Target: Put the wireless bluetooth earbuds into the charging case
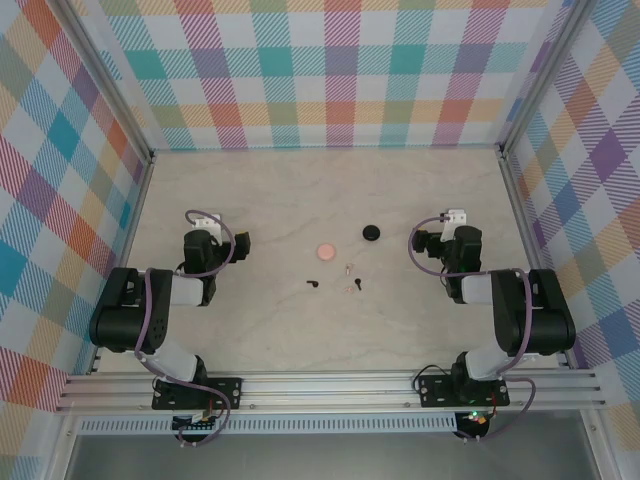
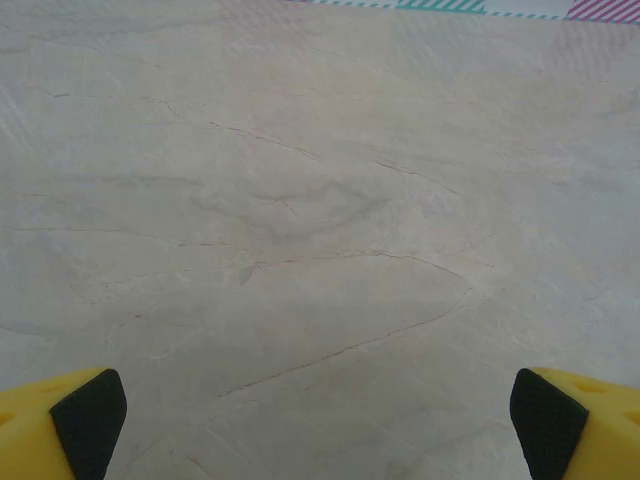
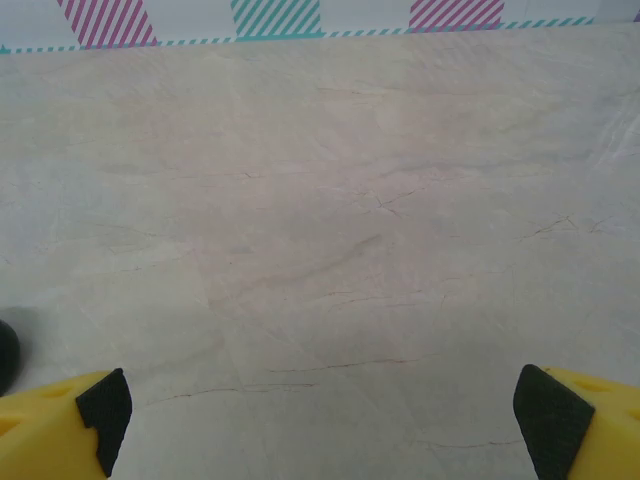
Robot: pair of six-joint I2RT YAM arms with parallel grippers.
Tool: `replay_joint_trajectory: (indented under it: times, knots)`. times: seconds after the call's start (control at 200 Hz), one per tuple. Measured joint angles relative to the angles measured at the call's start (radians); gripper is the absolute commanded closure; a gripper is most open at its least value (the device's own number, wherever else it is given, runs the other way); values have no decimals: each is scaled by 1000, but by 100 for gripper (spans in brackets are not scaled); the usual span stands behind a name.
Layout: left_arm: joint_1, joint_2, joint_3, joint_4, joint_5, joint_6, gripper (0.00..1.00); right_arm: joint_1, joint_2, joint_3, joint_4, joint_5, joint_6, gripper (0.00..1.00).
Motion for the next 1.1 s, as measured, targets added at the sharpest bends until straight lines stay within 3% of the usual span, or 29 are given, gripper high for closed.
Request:
replay_joint_trajectory:
  times: [0.81, 0.915, 1.1]
  knots:
    - [0, -16, 0, -26, -2, 0, 0, 0, -6, 1, -17, 8, 4, 0]
    - [0, -79, 21, -145, -5, -7, 0, 0, -75, 43, -197, 37, 26, 0]
    - [0, -221, 151, -410, 9, -79, 0, -4, -162, 273, -543, 43, 117, 0]
